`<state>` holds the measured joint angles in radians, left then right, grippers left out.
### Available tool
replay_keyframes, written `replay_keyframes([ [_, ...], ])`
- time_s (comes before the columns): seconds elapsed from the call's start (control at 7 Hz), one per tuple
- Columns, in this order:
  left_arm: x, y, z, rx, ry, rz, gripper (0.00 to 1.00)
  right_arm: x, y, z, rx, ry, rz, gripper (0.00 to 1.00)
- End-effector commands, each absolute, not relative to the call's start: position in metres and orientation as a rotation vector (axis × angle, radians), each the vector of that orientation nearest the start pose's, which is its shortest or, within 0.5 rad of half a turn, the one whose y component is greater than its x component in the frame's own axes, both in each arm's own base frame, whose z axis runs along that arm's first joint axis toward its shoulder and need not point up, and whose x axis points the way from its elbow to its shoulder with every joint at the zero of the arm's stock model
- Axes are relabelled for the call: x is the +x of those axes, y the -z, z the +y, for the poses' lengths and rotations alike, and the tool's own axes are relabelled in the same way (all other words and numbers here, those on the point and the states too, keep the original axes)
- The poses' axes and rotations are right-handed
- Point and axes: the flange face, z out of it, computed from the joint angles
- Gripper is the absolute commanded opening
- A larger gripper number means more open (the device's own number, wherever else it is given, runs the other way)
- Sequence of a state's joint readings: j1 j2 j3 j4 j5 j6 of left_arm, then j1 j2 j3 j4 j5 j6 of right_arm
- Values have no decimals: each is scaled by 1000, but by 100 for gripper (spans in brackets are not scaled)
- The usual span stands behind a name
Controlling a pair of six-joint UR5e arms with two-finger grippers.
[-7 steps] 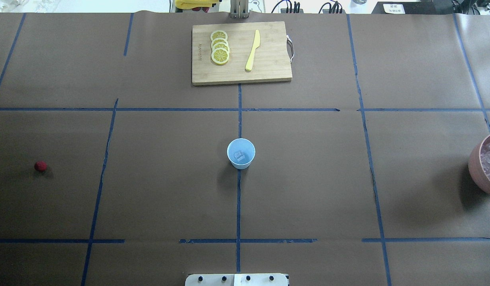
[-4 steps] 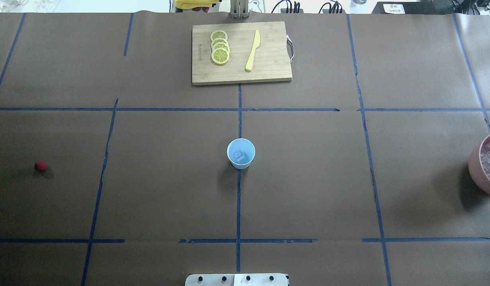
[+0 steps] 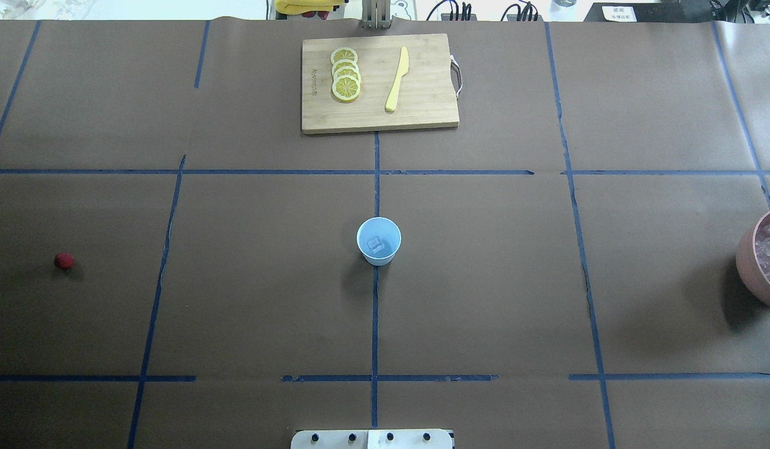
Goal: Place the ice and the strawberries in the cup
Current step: 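Lower the right gripper into the bowl and grasp another ice cube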
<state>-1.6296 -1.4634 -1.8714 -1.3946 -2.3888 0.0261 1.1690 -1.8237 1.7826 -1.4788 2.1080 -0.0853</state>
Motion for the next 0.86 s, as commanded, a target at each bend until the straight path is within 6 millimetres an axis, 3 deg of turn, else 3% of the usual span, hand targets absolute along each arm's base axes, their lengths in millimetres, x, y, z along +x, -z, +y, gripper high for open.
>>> replay_keyframes([
  [0.0, -86, -575, -436, 50, 25, 818, 100, -75, -672, -388, -39, 489, -543, 50],
  [0.71, -87, -574, -435, 51, 27, 818, 100, -80, -661, -399, -13, 493, -546, 50],
])
